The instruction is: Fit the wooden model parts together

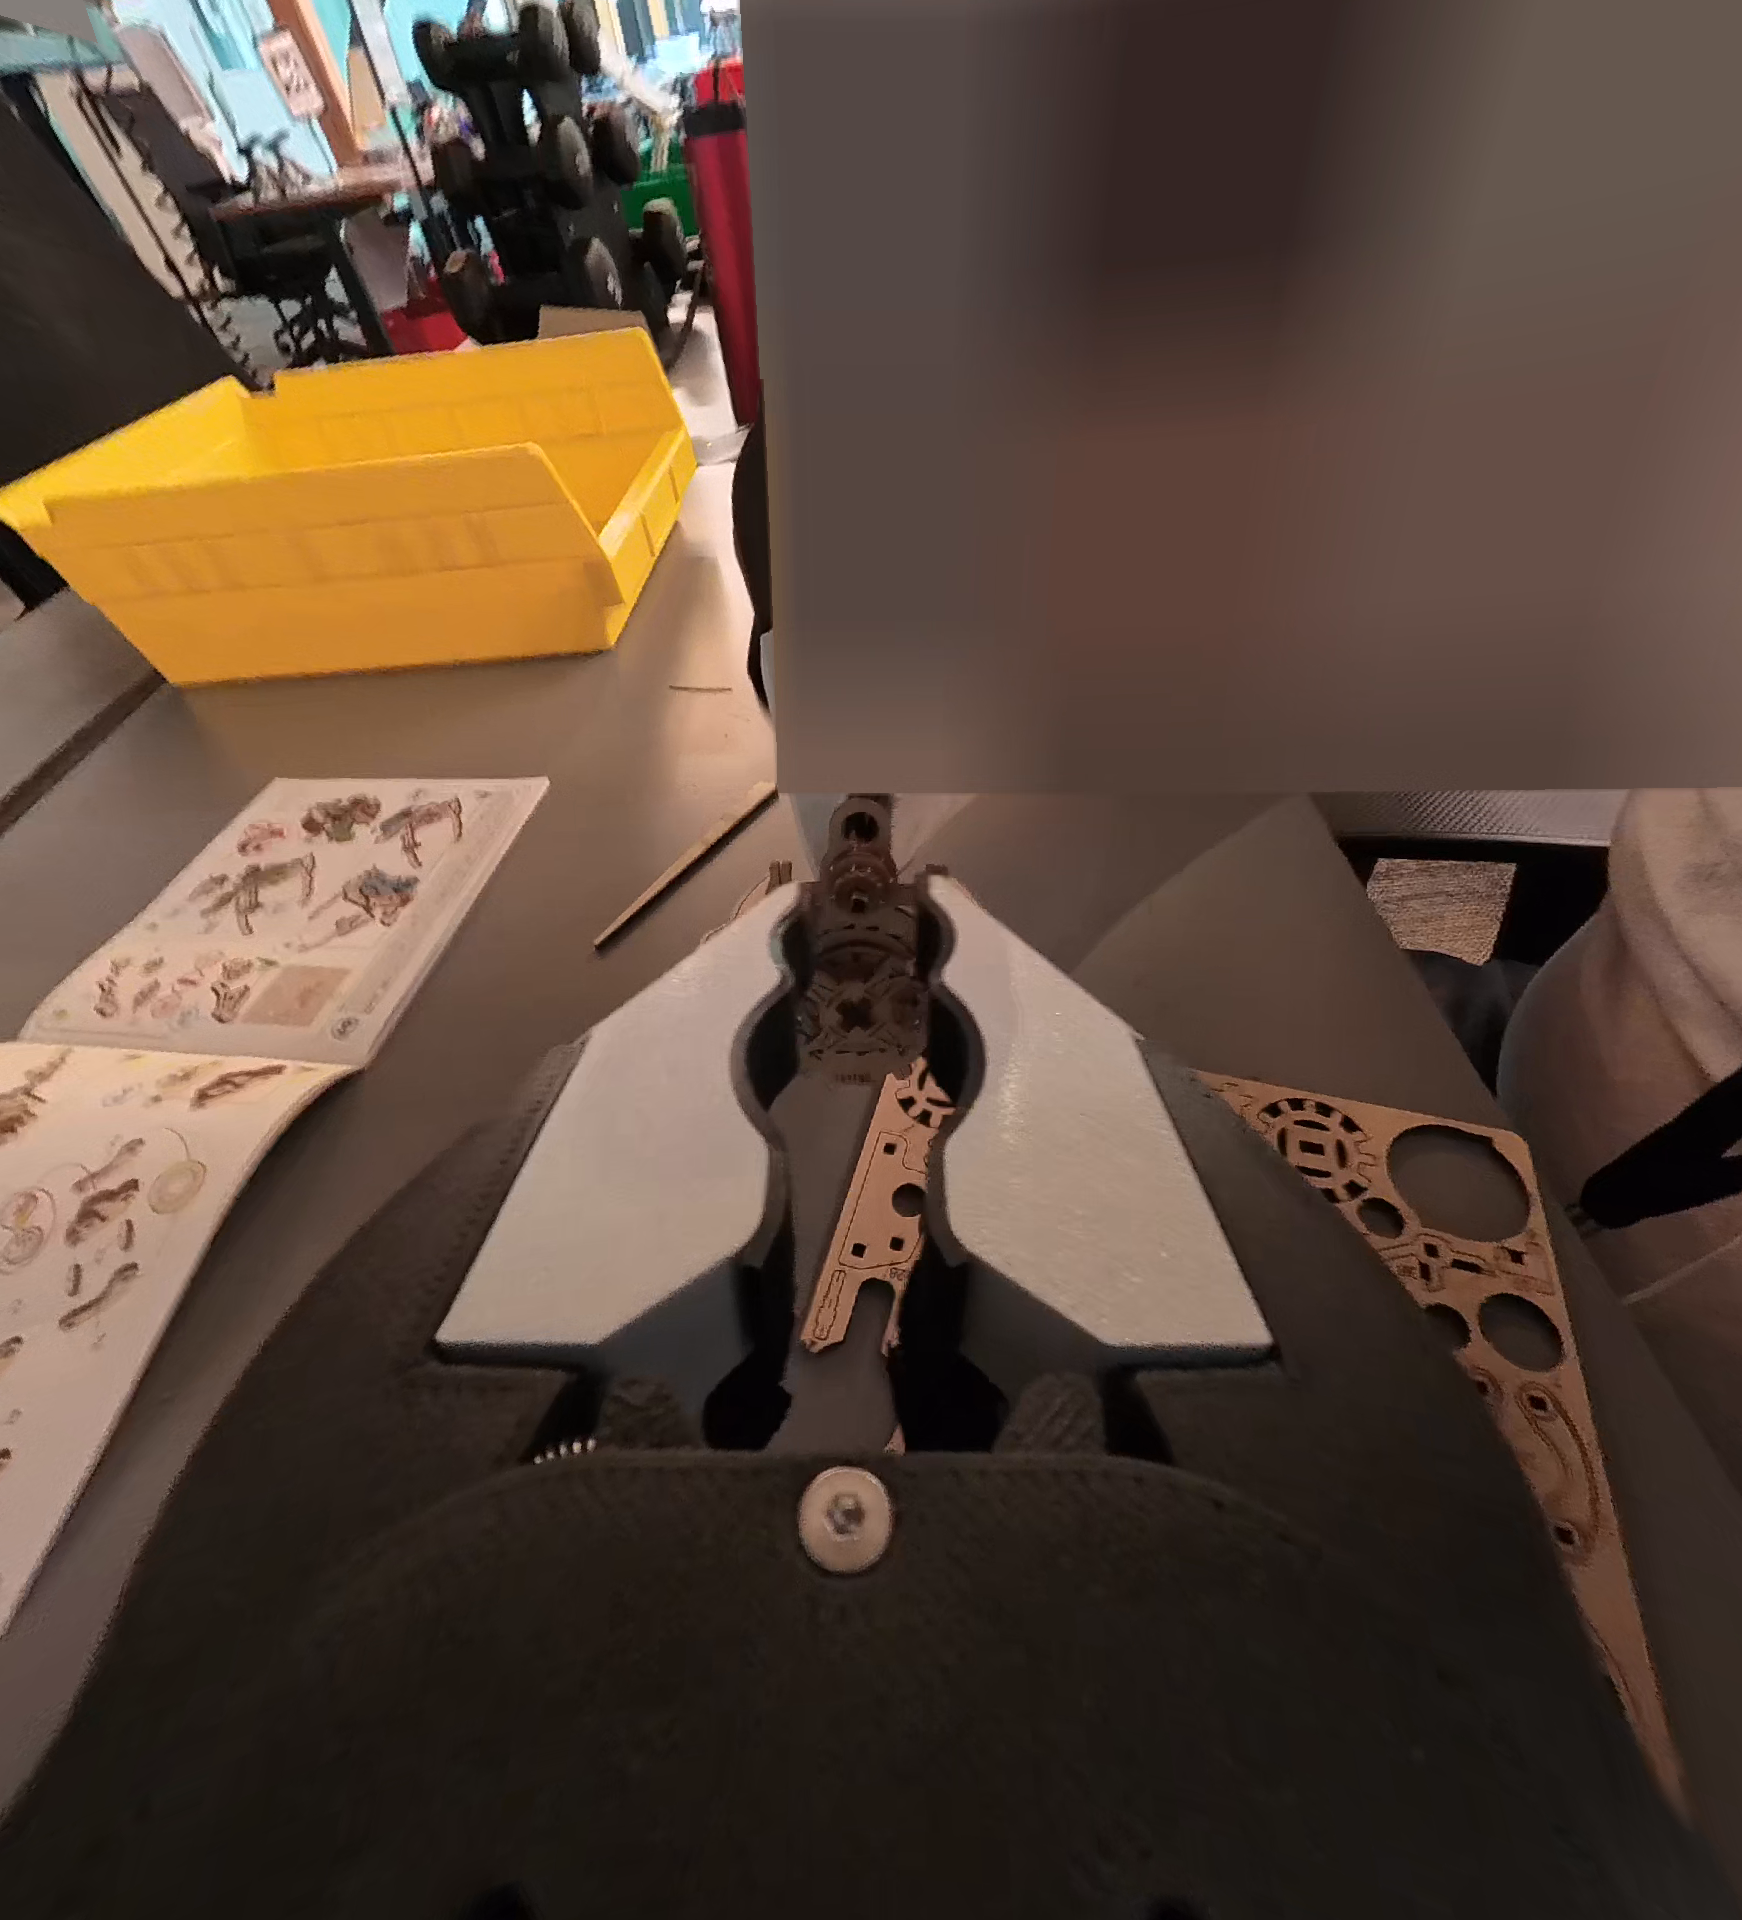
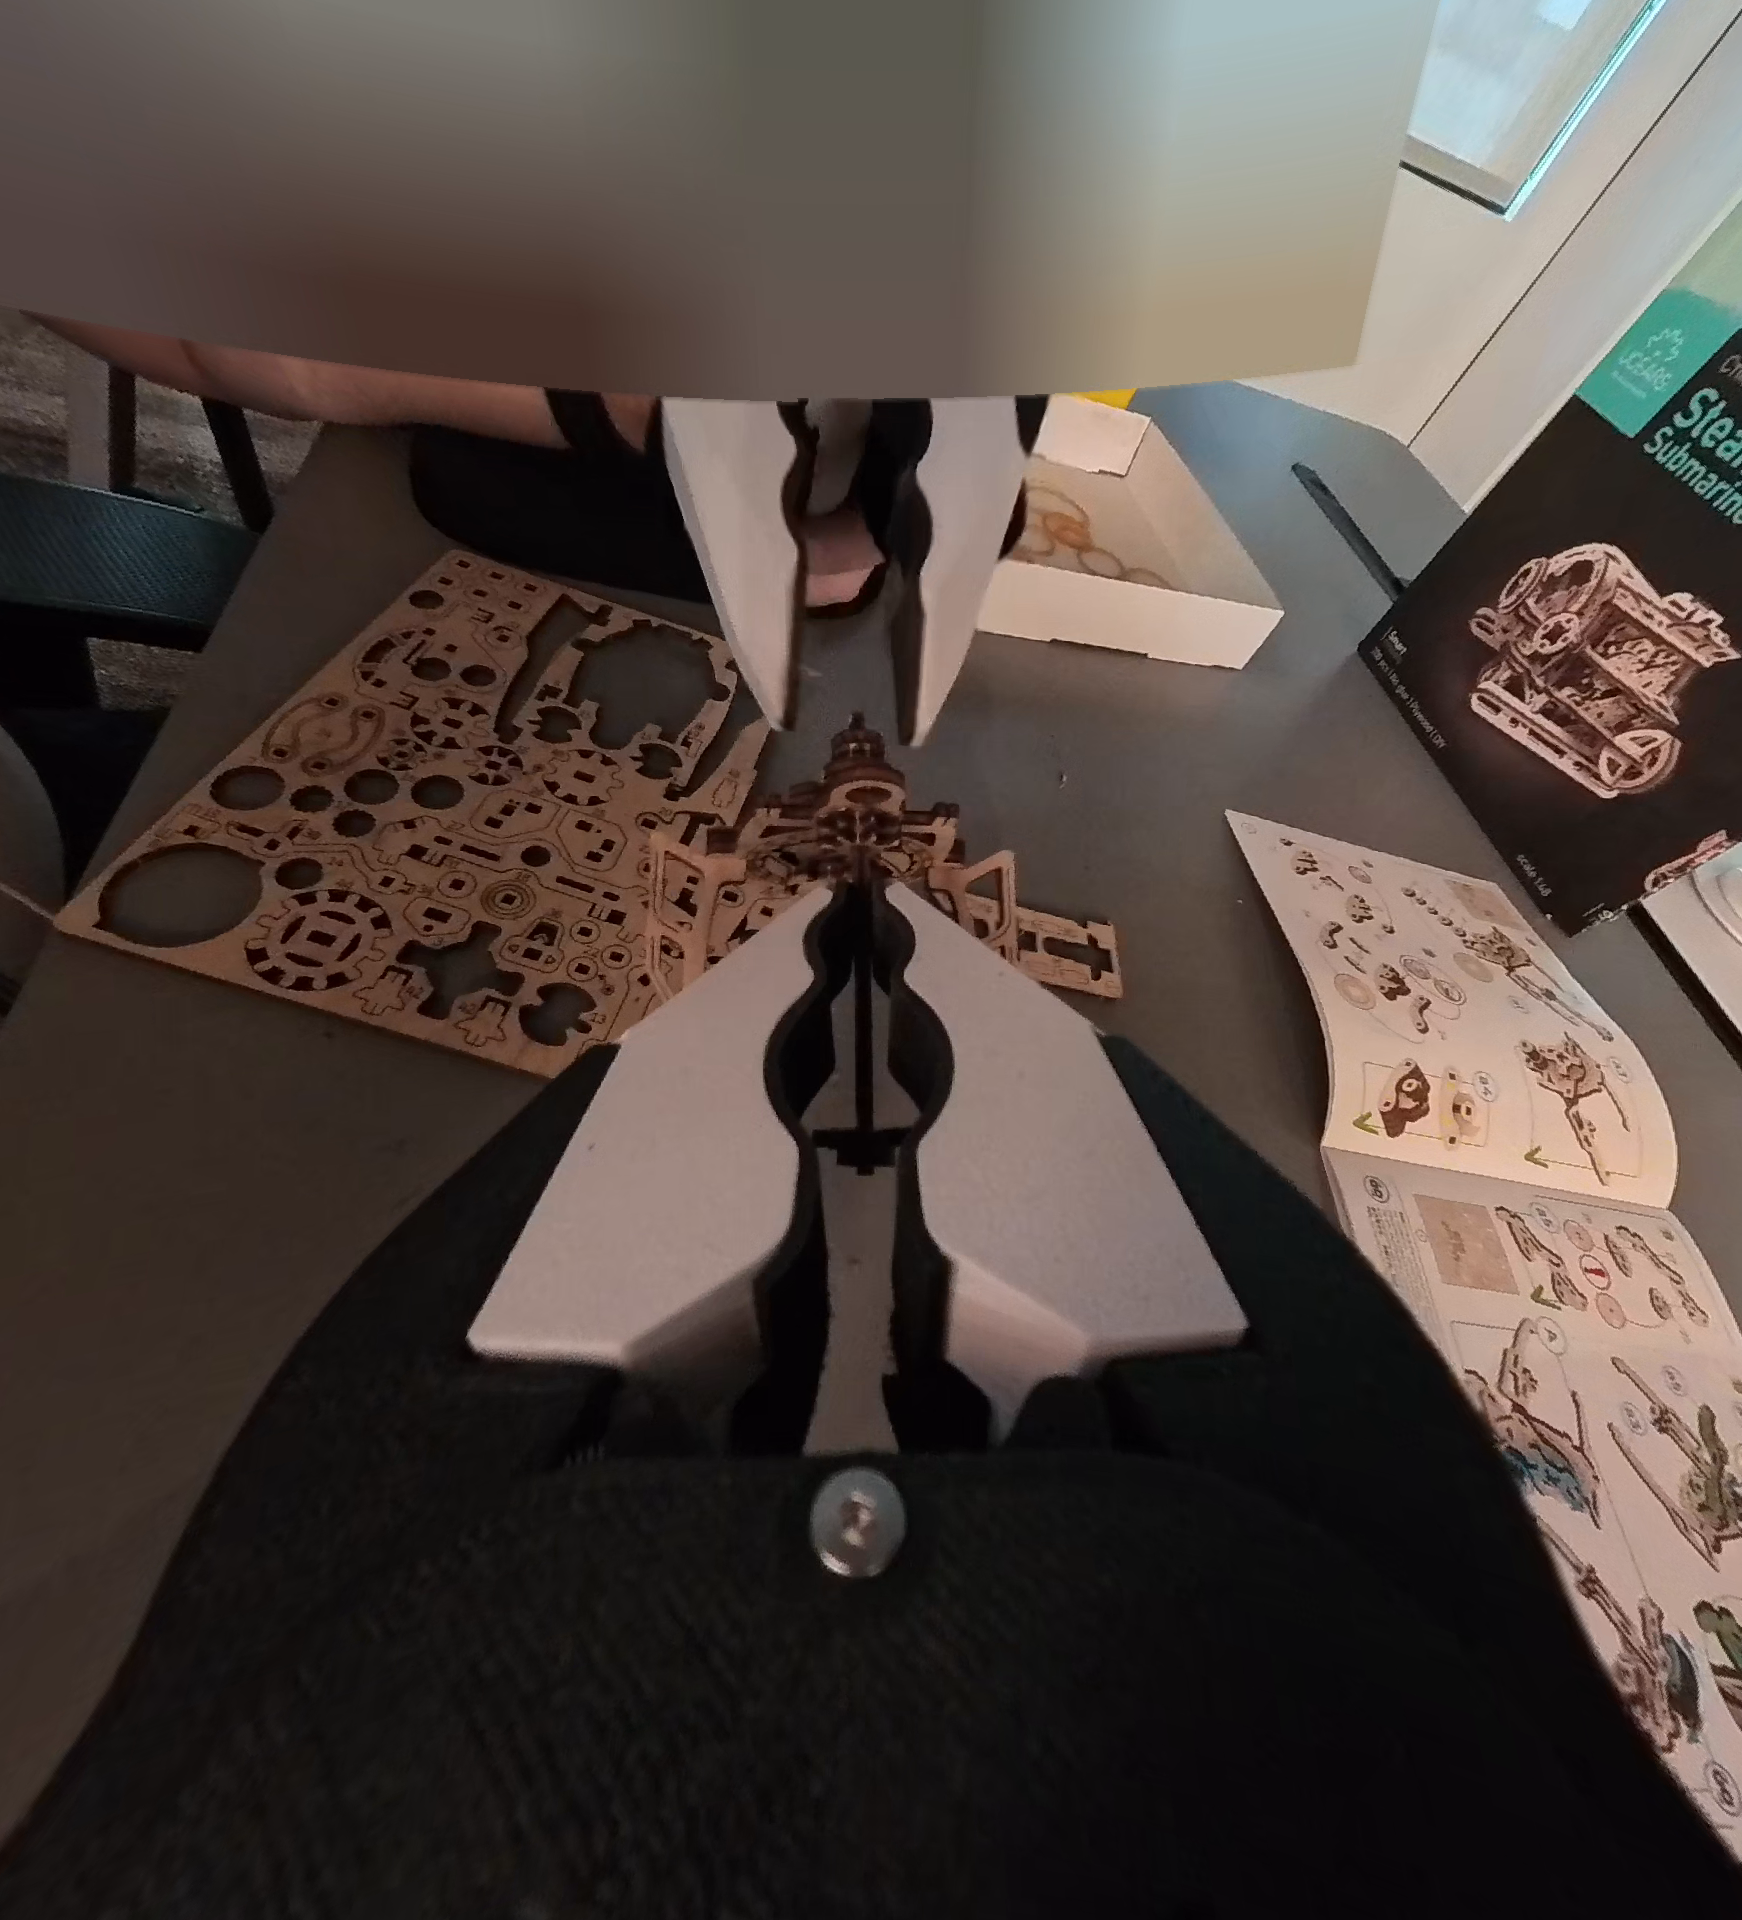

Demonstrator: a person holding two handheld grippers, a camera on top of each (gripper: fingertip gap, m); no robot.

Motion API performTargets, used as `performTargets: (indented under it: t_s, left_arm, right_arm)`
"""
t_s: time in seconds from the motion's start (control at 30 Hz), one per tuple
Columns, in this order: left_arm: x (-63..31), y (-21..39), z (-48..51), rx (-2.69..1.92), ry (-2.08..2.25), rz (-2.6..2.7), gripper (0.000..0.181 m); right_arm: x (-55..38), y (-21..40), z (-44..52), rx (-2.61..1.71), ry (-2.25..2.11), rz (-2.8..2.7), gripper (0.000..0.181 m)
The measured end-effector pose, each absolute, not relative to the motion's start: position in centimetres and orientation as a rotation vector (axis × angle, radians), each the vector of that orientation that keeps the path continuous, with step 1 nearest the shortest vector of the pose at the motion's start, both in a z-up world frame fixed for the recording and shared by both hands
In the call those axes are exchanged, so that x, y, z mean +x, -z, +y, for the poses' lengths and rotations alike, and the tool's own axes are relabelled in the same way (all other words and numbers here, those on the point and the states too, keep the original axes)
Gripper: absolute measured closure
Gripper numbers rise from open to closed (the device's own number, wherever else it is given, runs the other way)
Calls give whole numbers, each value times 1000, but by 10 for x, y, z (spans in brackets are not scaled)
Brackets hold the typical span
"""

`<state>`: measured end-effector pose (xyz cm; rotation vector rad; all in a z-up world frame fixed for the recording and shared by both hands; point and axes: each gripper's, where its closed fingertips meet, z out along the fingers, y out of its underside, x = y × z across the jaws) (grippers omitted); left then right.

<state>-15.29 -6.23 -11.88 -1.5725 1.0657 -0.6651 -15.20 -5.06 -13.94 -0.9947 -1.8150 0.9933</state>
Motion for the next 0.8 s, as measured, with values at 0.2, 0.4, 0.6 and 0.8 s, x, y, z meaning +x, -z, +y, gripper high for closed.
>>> performTargets:
  t_s: [0.2, 0.4, 0.6, 0.8]
  left_arm:
    - [-168, 78, -68, -1432, 743, 955, 160]
    - [-189, 46, -64, -1323, 874, 767, 160]
    - [-200, 35, -63, -1273, 976, 691, 158]
    - [-201, 41, -62, -1317, 942, 727, 157]
  right_arm:
    - [-147, 120, -52, -959, -1123, -1735, 180]
    - [-133, 81, -58, -835, -1346, -1582, 180]
    - [-122, 59, -53, -790, -1474, -1472, 181]
    - [-123, 59, -51, -804, -1468, -1464, 180]
